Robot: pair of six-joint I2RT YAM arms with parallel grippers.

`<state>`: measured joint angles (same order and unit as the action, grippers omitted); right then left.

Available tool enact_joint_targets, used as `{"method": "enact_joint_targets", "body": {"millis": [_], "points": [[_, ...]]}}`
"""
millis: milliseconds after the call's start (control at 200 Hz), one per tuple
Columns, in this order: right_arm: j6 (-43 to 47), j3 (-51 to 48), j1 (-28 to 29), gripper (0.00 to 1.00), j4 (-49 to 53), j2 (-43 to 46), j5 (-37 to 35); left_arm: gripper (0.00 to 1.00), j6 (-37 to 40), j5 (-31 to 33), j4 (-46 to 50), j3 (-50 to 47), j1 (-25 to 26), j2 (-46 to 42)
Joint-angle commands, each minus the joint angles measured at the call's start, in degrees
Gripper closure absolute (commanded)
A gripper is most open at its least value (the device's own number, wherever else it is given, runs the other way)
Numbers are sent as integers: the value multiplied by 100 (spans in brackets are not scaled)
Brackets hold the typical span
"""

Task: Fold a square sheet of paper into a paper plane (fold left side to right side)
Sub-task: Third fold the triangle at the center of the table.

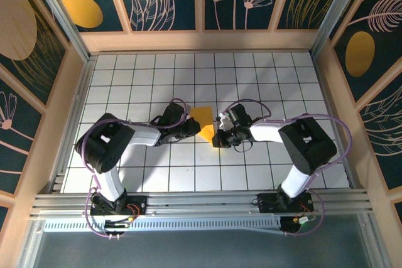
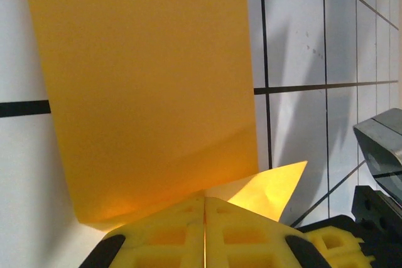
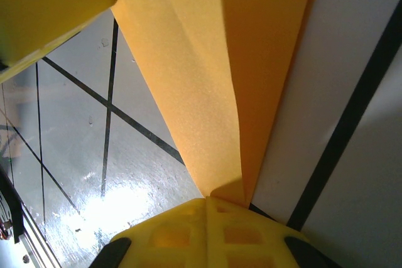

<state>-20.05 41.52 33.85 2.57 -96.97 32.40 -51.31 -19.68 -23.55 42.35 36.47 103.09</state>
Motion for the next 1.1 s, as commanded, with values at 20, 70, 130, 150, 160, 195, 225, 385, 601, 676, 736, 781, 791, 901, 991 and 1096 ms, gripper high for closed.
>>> {"method": "enact_joint_targets", "body": {"millis": [20,70,130,150,160,195,225,385,601,676,736,781,791,901,991,1096], "points": [[35,-165,-40,100,931,-235,-900,94,-49,231,234,174,47,258],[24,-123,-44,100,938,-198,-864,95,-86,299,307,204,54,319],[-24,-61,-36,100,933,-118,-780,95,-122,386,414,205,65,355],[-33,-37,-33,100,934,-93,-750,96,-125,414,467,207,69,367],[-40,-21,-31,100,933,-74,-735,96,-125,424,488,209,70,374],[-66,32,-27,100,930,-18,-668,97,-137,467,553,204,62,387],[-86,84,-17,100,931,25,-618,97,-144,486,606,204,62,396],[-232,386,57,100,1026,263,-413,100,-182,661,874,178,83,403],[-419,714,245,100,932,360,-270,100,-128,700,922,155,89,387],[-492,790,313,100,805,232,-276,100,-108,717,974,181,97,396],[-541,855,355,100,703,122,-330,100,-98,736,1015,203,103,408],[-605,882,364,100,594,59,-419,100,-90,746,1035,206,104,418],[-623,879,367,100,564,50,-443,100,-90,744,1036,204,106,421],[-737,928,373,100,348,-136,-587,100,-81,742,1067,238,105,440],[-740,1019,377,100,317,-318,-678,100,-81,758,1106,249,98,455],[-737,1090,385,100,270,-499,-683,100,-71,773,1159,274,102,467]]}}
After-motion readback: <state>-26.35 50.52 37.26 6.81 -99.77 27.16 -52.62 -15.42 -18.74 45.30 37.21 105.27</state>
